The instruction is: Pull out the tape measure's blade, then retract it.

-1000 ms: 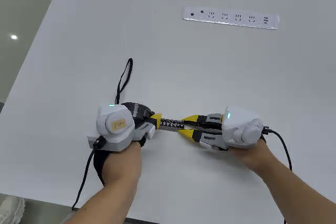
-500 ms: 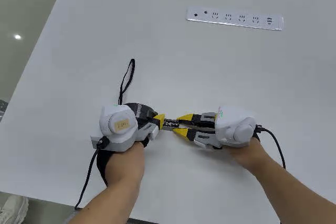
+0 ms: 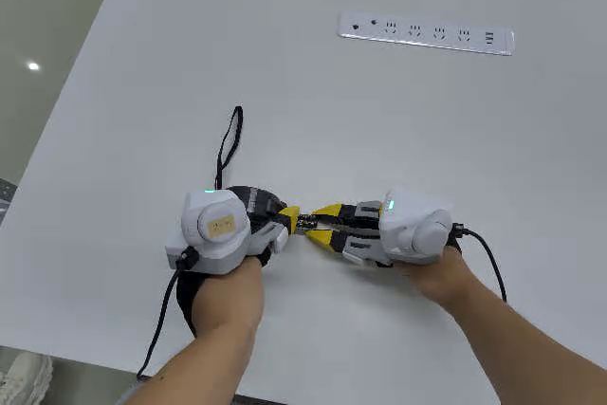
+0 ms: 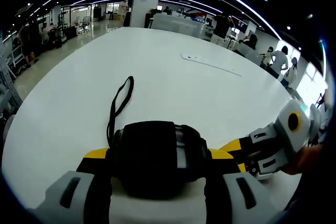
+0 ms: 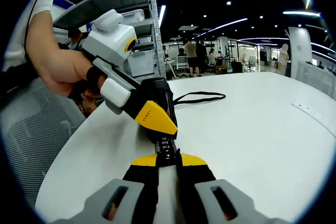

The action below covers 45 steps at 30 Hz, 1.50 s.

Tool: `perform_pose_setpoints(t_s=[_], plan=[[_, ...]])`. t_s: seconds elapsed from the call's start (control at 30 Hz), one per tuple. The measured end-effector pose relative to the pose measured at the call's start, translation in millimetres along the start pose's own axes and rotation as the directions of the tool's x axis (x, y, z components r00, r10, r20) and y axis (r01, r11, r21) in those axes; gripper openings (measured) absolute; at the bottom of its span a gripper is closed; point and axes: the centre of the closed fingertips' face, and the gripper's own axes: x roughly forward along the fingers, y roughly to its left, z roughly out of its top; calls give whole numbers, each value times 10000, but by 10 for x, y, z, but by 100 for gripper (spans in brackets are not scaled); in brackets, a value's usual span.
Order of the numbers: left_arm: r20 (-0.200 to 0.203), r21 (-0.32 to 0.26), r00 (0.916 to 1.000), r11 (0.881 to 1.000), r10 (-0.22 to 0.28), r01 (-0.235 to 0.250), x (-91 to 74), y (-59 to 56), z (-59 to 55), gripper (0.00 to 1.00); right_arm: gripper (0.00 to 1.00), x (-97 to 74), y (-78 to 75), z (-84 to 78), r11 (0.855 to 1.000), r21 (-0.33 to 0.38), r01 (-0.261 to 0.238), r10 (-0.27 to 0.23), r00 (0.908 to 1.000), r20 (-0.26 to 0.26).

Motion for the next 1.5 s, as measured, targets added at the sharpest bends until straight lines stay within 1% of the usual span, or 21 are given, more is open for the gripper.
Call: perform_pose_setpoints(t_s=[0.07, 0.3, 0.47, 0.97, 1.07, 1.3, 1.5], plan=[[-4, -10, 10000, 10000, -14, 14, -3, 2, 2, 70, 13, 12, -5, 10, 10000, -95, 12, -12, 10000, 5], [4, -64, 10000, 10000, -22, 22, -10, -2, 2, 70, 13, 14, 20, 6, 10000, -76, 29, -29, 10000, 28], [-32, -145, 10000, 9999, -35, 35, -10, -3, -1, 70, 13, 80, 33, 24, 9998, -198, -35, 35, 10000, 14], [-10, -227, 10000, 9997, -63, 62, -11, -9, -5, 70, 13, 162, 108, 44, 9989, -400, -260, 259, 9997, -20], [-8, -259, 10000, 9996, -57, 57, -10, -7, -4, 70, 13, 172, 113, 48, 9986, -426, -300, 299, 9995, -26], [-39, -332, 9999, 9994, -94, 93, -9, -3, -4, 70, 13, 255, 104, 69, 9979, -534, -362, 359, 9993, -62], [-18, -323, 9999, 9994, -103, 103, -9, -6, -4, 70, 13, 250, 103, 72, 9978, -530, -403, 400, 9992, -74]])
